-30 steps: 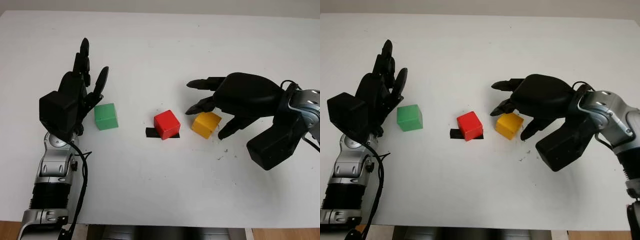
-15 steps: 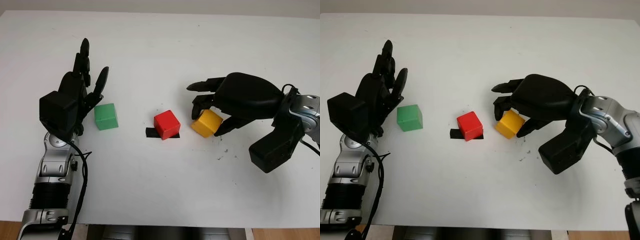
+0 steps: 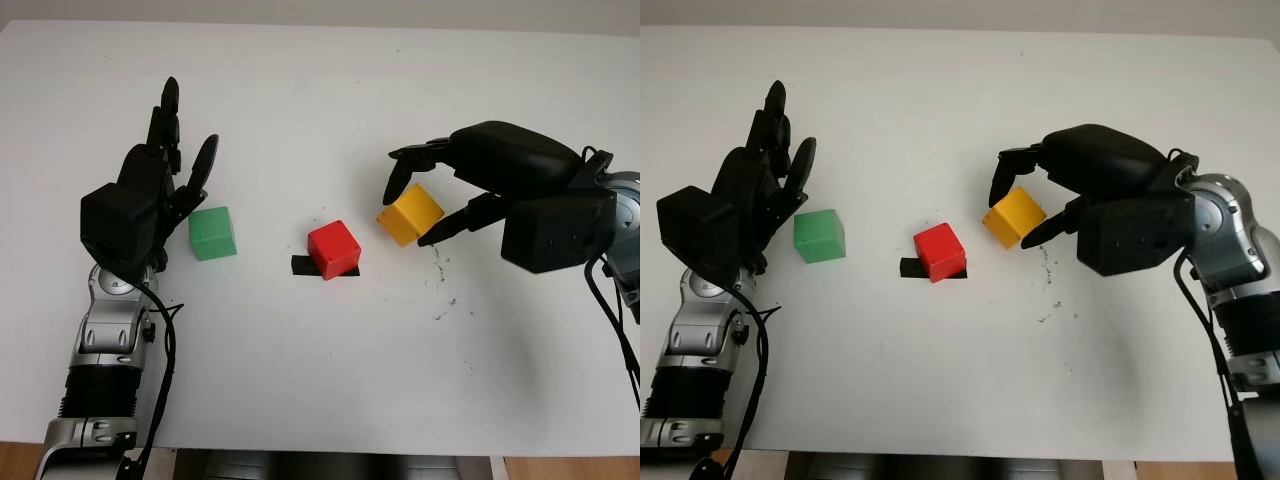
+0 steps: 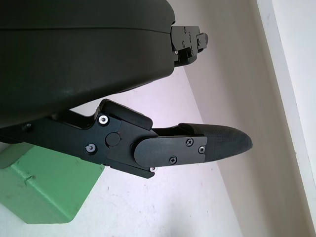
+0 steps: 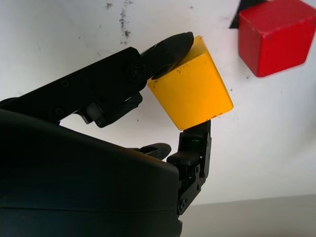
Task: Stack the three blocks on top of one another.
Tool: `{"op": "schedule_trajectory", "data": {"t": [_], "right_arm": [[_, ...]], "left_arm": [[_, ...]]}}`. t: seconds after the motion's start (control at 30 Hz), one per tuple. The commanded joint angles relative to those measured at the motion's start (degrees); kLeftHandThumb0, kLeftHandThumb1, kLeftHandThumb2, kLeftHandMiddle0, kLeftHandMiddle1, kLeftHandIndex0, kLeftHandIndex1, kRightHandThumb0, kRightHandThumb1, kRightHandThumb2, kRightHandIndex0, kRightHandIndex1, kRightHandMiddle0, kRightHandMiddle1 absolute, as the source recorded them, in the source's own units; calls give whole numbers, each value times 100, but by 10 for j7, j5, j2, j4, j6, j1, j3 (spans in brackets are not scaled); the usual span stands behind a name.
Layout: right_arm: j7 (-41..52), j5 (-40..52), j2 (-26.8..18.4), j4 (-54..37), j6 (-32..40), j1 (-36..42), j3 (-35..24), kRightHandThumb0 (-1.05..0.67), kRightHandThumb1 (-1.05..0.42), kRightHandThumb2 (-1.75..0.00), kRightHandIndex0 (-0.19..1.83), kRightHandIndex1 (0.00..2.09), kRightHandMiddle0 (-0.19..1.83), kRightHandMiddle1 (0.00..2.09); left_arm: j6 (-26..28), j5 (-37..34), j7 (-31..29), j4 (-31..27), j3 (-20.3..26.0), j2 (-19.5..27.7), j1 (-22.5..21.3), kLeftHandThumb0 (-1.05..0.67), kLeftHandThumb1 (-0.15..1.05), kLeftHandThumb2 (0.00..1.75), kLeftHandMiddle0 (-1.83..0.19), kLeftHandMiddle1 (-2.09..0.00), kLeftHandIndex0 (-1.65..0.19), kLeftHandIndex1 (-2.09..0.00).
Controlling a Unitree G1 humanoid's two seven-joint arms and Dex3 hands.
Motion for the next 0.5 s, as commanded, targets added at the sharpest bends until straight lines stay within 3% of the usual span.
{"op": "schedule_trajectory", "data": {"t": [0.0, 0.2, 0.47], "right_arm": [[14, 25, 8, -9, 31, -4, -18, -40, -90, -5, 38, 4, 45, 145], [58, 83, 21, -45, 125, -8, -37, -39, -91, -6, 35, 3, 36, 153], [91, 74, 28, -146, 279, -36, -17, -35, -91, -5, 34, 3, 32, 158]], "left_arm": [[-1, 1, 3, -4, 2, 0, 1, -78, 105, 46, 16, -6, 11, -5], [-1, -1, 3, -6, 2, 0, 3, -79, 105, 46, 16, -5, 12, -5], [2, -2, 3, -9, 2, 0, 5, -80, 105, 46, 16, -5, 11, -5]]}}
